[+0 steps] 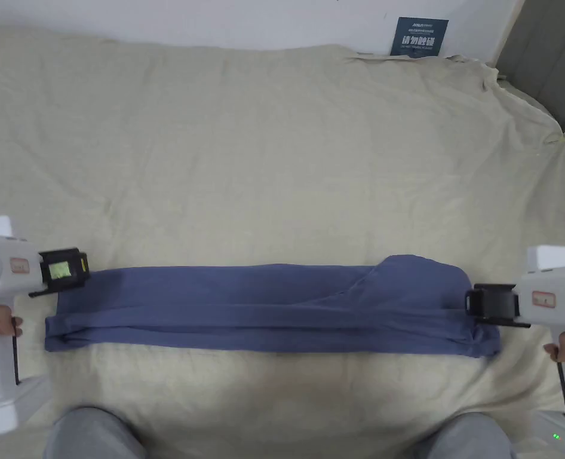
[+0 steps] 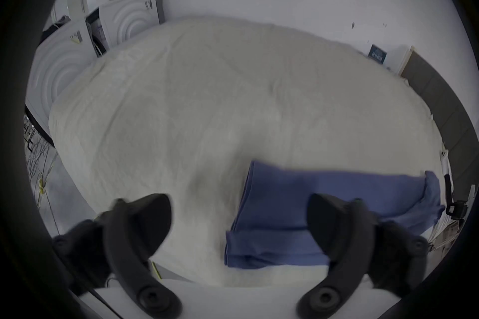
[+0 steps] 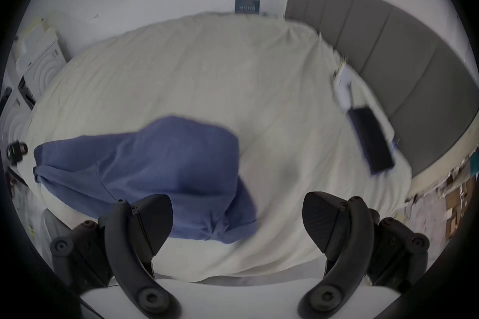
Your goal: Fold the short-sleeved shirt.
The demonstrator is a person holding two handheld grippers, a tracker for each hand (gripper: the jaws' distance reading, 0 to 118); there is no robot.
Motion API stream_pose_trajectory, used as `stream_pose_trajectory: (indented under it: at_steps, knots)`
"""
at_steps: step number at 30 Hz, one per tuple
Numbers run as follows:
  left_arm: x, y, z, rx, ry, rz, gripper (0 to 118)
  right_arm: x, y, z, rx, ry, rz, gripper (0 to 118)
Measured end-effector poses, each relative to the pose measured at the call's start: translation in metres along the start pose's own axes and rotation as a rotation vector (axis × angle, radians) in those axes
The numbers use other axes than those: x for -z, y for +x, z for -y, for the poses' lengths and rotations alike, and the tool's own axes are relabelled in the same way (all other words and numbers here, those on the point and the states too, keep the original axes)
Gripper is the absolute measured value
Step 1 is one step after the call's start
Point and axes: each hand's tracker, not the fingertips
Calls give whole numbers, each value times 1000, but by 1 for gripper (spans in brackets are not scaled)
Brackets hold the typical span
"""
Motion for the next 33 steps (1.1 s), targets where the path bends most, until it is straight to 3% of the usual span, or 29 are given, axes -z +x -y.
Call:
stream_pose_trajectory:
  at_steps: [5,11,14,16,19,20,22,23,24,26,27,28,33]
  knots:
    - [-35,23,-37,77,143,63,115,-50,5,-35,-17,201,28,103]
    - [-66,65,-38,69,403,104,114,-93,-15,-47,50,491,-17,103]
    - [-75,81,-26,86,507,104,109,-101,-29,-39,64,606,20,103]
    - [-80,90,-17,117,562,114,95,-103,-38,-32,88,656,17,104]
    - [-88,101,-4,155,601,143,57,-103,-47,-22,123,691,-29,101]
    - [-90,104,0,166,602,149,45,-102,-50,-18,126,698,-36,95]
    - [-89,107,5,181,601,153,9,-102,-54,-12,133,718,-62,65]
    - [-90,108,8,188,603,162,1,-102,-56,-10,138,725,-79,47]
    - [-89,109,10,190,599,162,0,-101,-58,-8,143,725,-83,29]
    - [-89,108,14,192,594,177,0,-100,-61,-4,147,730,-77,23]
    - [-89,108,15,188,586,191,0,-99,-62,-3,147,732,-77,9]
    - [-88,108,17,184,581,190,0,-98,-63,-3,146,733,-75,3]
    - [-86,107,22,157,563,198,0,-97,-65,0,145,713,-81,0]
